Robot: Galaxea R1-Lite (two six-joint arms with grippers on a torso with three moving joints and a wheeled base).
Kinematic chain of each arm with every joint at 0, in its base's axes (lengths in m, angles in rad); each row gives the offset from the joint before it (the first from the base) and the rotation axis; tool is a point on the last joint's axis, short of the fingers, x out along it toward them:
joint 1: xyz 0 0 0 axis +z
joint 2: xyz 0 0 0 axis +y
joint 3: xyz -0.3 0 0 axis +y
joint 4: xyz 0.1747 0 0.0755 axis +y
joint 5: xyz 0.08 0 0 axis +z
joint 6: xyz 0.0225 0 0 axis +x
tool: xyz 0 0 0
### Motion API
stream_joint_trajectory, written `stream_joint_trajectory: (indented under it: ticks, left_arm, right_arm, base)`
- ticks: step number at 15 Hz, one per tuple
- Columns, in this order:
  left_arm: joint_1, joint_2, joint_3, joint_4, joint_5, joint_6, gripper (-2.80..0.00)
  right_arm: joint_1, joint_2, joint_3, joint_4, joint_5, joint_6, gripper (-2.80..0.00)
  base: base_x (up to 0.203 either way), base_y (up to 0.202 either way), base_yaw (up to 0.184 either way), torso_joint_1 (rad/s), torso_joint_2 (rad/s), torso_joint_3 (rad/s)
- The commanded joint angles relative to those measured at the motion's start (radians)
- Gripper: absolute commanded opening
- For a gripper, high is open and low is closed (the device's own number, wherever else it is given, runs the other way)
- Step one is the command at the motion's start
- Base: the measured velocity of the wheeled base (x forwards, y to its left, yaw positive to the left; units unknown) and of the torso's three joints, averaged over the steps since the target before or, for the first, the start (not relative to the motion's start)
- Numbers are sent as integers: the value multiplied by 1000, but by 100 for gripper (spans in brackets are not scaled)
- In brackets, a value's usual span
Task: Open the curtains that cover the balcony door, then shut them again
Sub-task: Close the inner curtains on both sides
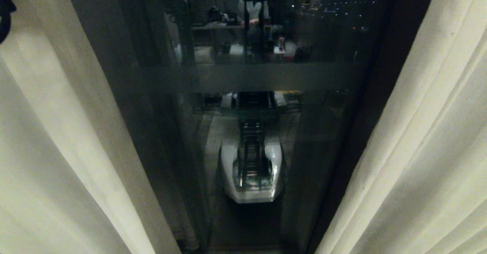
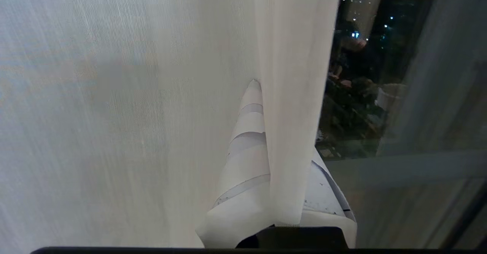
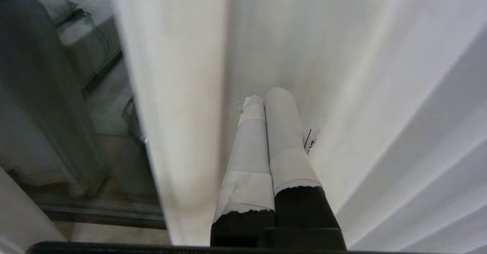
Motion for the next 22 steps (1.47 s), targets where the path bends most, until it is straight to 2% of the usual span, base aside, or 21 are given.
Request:
stream_joint_trajectory:
  ticks: [1,5,13,22]
  left_arm:
    - [0,2,2,-1,0,-1,-280]
    - [-3,15,-4,-3,-2,-1,-280]
    - [-95,64,-66,-6,1,-1,-280]
    - [-109,71,-80,-6,1,-1,-280]
  right_arm:
    - [0,2,0,0,1,-1,-280]
    - [0,2,0,0,1,-1,-280]
    - [1,2,0,0,1,-1,-280]
    - [1,2,0,0,1,-1,-280]
  base:
    - [0,-188,2,6,2,2]
    - [0,-188,2,2,5,4]
    - [0,-188,2,0,2,2]
    - [0,-188,2,3,3,3]
